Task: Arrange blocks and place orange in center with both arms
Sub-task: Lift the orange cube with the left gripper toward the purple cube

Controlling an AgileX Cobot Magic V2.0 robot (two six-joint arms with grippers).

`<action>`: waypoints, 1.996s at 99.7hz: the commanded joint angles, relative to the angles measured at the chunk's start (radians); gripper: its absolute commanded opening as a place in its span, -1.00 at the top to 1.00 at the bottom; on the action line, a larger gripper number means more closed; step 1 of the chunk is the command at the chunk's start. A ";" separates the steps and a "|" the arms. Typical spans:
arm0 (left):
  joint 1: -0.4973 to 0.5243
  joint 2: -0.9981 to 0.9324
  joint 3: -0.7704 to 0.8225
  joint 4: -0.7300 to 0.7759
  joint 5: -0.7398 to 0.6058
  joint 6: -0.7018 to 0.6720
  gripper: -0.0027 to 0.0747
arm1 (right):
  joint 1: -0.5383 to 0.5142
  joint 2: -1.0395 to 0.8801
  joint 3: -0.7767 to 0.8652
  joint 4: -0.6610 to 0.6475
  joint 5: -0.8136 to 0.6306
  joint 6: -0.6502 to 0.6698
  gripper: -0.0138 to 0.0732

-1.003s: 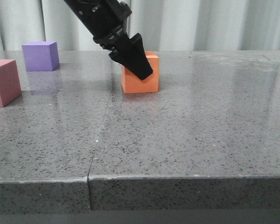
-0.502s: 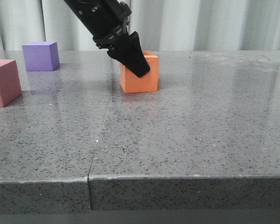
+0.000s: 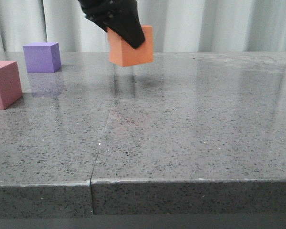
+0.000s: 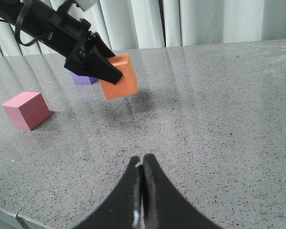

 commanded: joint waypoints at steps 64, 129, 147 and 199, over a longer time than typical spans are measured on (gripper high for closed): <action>0.206 -0.126 -0.018 0.246 0.075 -0.623 0.17 | -0.002 0.007 -0.027 -0.018 -0.080 -0.011 0.84; 0.263 -0.156 0.158 0.512 -0.018 -0.934 0.17 | -0.002 0.007 -0.027 -0.018 -0.080 -0.011 0.84; 0.263 -0.154 0.176 0.517 -0.065 -0.957 0.17 | -0.002 0.007 -0.027 -0.018 -0.080 -0.011 0.84; 0.263 -0.110 0.176 0.494 -0.093 -0.957 0.16 | -0.002 0.007 -0.027 -0.018 -0.080 -0.011 0.84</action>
